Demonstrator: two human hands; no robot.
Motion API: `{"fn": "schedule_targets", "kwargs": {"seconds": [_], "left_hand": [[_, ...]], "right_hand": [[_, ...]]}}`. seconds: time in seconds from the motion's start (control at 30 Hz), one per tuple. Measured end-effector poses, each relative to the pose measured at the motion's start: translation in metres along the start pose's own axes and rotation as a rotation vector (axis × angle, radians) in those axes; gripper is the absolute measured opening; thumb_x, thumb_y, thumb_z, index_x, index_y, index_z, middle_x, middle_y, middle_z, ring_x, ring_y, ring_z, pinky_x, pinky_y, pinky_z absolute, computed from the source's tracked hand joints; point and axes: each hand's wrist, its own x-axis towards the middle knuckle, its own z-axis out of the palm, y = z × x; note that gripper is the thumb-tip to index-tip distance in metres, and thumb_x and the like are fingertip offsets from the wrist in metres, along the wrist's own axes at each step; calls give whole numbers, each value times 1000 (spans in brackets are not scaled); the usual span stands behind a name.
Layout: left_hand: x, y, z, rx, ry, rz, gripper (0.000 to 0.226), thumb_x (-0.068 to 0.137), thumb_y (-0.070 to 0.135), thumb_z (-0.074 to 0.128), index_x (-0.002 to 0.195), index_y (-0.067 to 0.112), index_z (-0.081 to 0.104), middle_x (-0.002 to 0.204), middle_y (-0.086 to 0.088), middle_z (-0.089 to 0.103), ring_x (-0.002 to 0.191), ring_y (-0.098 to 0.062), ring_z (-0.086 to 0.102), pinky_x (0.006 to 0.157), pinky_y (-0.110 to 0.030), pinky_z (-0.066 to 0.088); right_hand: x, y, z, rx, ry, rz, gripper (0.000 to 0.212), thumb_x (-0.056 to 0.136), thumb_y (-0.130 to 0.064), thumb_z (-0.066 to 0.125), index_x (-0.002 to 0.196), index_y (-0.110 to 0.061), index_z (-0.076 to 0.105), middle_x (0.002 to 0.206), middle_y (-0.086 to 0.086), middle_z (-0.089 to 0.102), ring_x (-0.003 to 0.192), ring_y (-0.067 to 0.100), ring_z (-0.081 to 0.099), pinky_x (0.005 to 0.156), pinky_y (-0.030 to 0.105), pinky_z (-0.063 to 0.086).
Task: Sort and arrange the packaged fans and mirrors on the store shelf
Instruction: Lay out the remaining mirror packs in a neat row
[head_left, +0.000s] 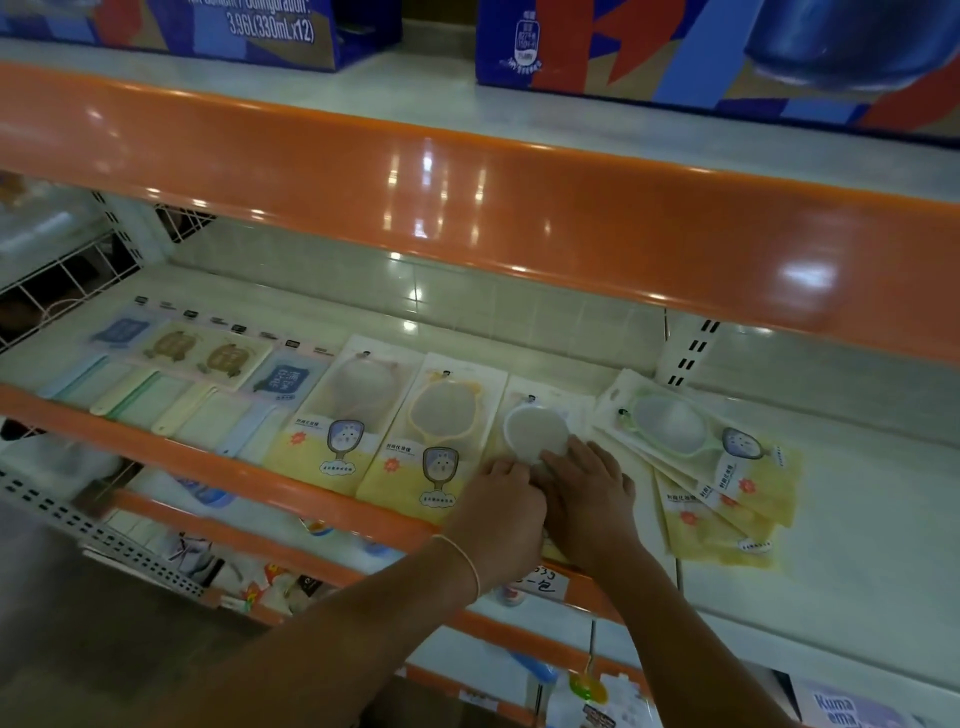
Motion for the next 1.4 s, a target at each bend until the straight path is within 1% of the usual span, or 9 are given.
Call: {"fn": "schedule_targets", "kwargs": {"seconds": [0.2,0.47,0.6,0.7,0.87,1.0,1.1,1.23,1.4], "left_hand": [[-1,1,3,-1,18,-8,35,89,25,52,117,7,61,117,-13,55,114,-30,48,105,-38,33],[0,0,5,29,23,-5,37,89,26,52,120,7,59,121,-14,53,119,-31,45,108,-39,31],[1,-2,9,-21,68,13,29,85,23,54,107,9,65,111,-13,58,112,-32,51,103,-41,38],[5,-2,10,-18,53,30,33,86,21,52,114,5,61,120,-15,55,119,-32,47,107,-40,35],[18,8,4,-133,109,90,36,92,29,40,112,5,58,125,-16,52,122,-33,45,106,-43,38],[22,23,10,-127,27,116,52,94,38,40,136,8,44,148,-23,32,137,-44,28,113,-53,24],[22,30,16,-68,-30,75,53,96,37,41,140,9,37,153,-24,21,141,-45,19,115,-55,19],[21,32,22,-51,11,88,48,94,34,42,134,7,45,147,-26,30,138,-43,25,115,-52,20],[22,31,22,-104,21,97,47,95,31,43,135,6,44,146,-26,32,139,-43,24,117,-50,18]], "right_hand": [[-3,0,2,-5,5,-9,51,94,-53,29,141,-37,42,159,1,21,146,23,12,113,40,15],[-5,-3,-1,9,14,-24,61,87,-54,25,141,-35,43,158,4,23,144,27,16,112,43,17],[6,12,-16,83,217,20,56,89,-49,35,132,-21,56,146,13,45,136,34,36,108,50,33],[22,41,-39,85,330,131,49,90,-44,44,129,-17,59,143,15,47,135,35,38,108,53,33],[37,82,-58,-32,149,289,64,89,-56,47,145,-25,37,158,9,23,145,31,17,114,53,19],[29,90,-51,-141,77,262,66,88,-61,40,145,-27,34,158,10,20,146,33,11,115,51,14],[22,89,-48,-176,72,286,65,89,-60,39,144,-27,32,158,11,20,146,35,12,114,52,16],[19,84,-53,-178,60,305,65,83,-66,42,136,-29,40,150,11,31,138,37,26,108,53,27],[27,97,-75,-93,122,311,87,73,-76,52,143,-27,37,153,9,31,139,36,27,110,53,25]]}}
